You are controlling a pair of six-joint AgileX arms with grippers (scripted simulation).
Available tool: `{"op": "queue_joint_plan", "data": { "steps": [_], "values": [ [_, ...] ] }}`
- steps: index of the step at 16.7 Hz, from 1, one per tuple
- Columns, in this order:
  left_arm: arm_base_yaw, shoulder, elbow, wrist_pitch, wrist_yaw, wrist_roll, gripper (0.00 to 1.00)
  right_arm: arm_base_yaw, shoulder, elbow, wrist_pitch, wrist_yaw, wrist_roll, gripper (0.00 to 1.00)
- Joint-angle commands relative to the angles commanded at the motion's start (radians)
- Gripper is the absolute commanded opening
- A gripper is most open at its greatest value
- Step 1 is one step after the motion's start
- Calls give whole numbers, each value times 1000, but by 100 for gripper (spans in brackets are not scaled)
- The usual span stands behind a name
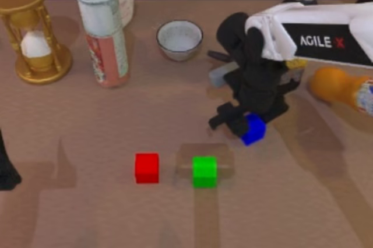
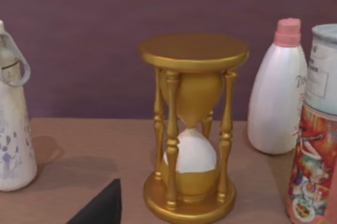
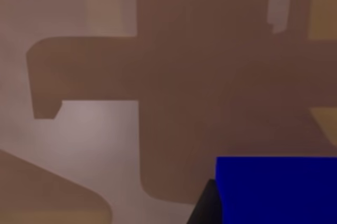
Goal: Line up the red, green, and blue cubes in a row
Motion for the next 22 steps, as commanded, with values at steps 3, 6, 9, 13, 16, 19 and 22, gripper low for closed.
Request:
{"op": "queue_joint_plan", "data": {
  "steps": [3, 6, 9, 13, 16, 19, 22],
  "values": [
    [0, 0, 0, 0, 0, 0, 100, 0, 0, 0, 0, 0, 0, 0],
    [0, 0, 0, 0, 0, 0, 100, 2, -40, 25, -28, -1, 1, 0],
    [0, 0, 0, 0, 0, 0, 100, 8, -72, 83, -127, -3, -1, 0],
    [0, 0, 0, 0, 0, 0, 100, 11, -118, 150, -235, -1, -2, 0],
    [0, 0, 0, 0, 0, 0, 100, 11, -120, 151, -237, -1, -2, 0],
    [0, 0, 0, 0, 0, 0, 100, 9, -124, 139, -233, -1, 15, 0],
    [0, 0, 0, 0, 0, 0, 100, 28, -175, 75, -219, -1, 112, 0]
  ]
}}
